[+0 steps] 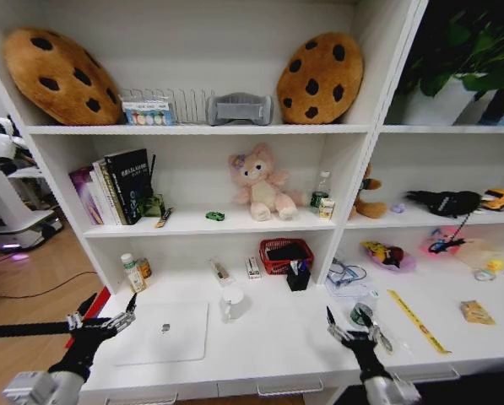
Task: Organize the objects on the table.
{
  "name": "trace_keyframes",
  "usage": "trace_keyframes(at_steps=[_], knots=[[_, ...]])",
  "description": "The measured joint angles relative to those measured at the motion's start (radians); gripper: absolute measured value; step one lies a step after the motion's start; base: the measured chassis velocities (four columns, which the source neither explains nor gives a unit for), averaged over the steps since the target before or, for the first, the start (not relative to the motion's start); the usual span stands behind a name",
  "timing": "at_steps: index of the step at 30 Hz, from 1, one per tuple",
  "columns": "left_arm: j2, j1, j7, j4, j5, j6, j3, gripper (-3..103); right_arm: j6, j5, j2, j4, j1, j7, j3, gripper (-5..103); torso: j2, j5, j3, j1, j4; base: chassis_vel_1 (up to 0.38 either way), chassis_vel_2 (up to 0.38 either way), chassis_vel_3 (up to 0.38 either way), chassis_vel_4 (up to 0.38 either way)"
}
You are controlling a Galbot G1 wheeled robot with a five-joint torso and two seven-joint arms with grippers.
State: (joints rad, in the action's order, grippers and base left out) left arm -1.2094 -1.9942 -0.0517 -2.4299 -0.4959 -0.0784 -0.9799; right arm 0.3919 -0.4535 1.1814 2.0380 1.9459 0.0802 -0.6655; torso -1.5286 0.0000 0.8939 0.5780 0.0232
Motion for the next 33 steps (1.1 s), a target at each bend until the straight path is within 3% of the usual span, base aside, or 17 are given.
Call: trace_keyframes(at_steps=[9, 16, 21, 26, 33], knots=[[0.0, 0.0, 0.0, 0.0, 0.0, 0.0, 0.0, 100, 0.049, -0.065, -0.034, 0.003, 0.018, -0.041, -0.101, 100, 0.0, -0.0001, 0.0, 0.0, -0.0004, -0.06, -0.059, 0.066, 0.058], [0.0, 0.0, 0.0, 0.0, 0.0, 0.0, 0.0, 100, 0.067, -0.07, -0.045, -0.006, 0.022, -0.072, -0.099, 100, 0.0, 0.0003, 0.0, 0.0, -0.0003, -0.2, -0.176, 0.177, 0.192], [0.0, 0.0, 0.0, 0.0, 0.0, 0.0, 0.0, 100, 0.072, -0.021, -0.035, 0.002, 0.007, -0.085, -0.057, 100, 0.0, 0.0001, 0.0, 0.0, 0.0, -0.226, -0.229, 0.223, 0.225], [0.0, 0.0, 0.001, 0.0, 0.0, 0.0, 0.0, 100, 0.019, -0.011, -0.06, -0.008, -0.053, -0.062, -0.027, 100, 0.0, 0.0001, 0.0, 0.0, -0.0004, -0.082, -0.124, 0.125, 0.105], [0.0, 0.0, 0.001, 0.0, 0.0, 0.0, 0.0, 100, -0.113, -0.028, -0.174, -0.071, -0.179, -0.1, 0.043, 100, 0.0, -0.0006, 0.0, 0.001, -0.0004, -0.013, 0.041, -0.016, -0.042]])
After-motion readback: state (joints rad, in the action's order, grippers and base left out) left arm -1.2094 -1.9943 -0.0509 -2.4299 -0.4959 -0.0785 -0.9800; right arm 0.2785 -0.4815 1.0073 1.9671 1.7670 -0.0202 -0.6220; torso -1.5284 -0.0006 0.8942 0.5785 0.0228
